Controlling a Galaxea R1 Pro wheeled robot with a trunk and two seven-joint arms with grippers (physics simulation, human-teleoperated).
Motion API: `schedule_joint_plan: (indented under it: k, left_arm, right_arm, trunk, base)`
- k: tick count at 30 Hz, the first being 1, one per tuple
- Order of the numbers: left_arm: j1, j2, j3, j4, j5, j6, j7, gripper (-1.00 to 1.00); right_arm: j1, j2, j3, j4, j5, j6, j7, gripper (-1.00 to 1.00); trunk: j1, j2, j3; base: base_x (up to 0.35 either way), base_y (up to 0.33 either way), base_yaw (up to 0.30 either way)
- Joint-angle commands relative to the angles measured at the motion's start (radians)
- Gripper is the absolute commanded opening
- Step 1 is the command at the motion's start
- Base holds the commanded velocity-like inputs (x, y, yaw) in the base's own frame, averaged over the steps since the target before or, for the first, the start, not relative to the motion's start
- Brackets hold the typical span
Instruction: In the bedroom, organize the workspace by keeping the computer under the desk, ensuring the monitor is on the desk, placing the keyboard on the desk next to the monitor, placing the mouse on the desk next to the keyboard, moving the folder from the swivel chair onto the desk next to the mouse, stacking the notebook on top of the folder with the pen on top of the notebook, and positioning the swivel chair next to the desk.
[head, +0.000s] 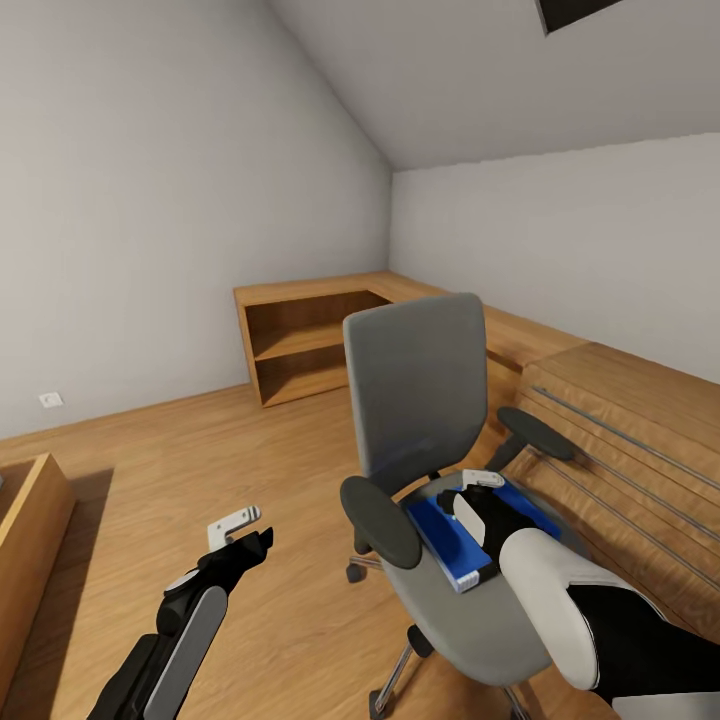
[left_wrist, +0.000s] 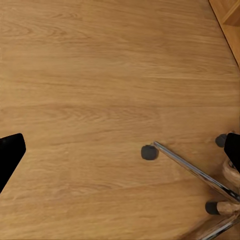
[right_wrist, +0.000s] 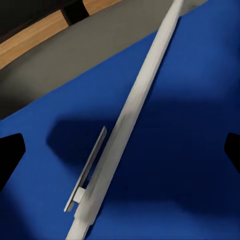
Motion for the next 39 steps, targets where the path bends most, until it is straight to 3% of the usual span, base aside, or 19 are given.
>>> schedule_joint_plan:
  k: [1, 23, 27, 39]
  left_arm:
    - [-0.001, 0.001, -0.003, -0.001, 0.010, 0.001, 0.010, 1.00]
    - [-0.001, 0.000, 0.004, -0.007, 0.012, 0.001, 0.010, 1.00]
    - [-0.001, -0.002, 0.014, -0.007, 0.012, 0.001, 0.009, 1.00]
    - [-0.001, -0.002, 0.019, -0.007, 0.011, 0.001, 0.009, 1.00]
  right_arm:
    - [0.000, 0.001, -0.005, -0.002, -0.007, 0.002, -0.005, 1.00]
    - [0.000, 0.000, -0.004, -0.002, -0.007, 0.009, -0.005, 1.00]
    - [0.000, -0.001, -0.004, -0.002, -0.007, 0.009, -0.005, 1.00]
    - [0.000, -0.001, -0.004, -0.001, -0.007, 0.008, -0.005, 1.00]
  trunk:
    - [0.000, 0.000, -0.001]
    - [0.000, 0.000, -0.001]
    - [0.015, -0.028, -0.014]
    - [0.015, -0.028, -0.014]
  base:
    - [0.011, 0.000, 0.000]
    - [0.002, 0.000, 0.000]
    - [0.000, 0.000, 0.000]
    - [0.000, 0.000, 0.000]
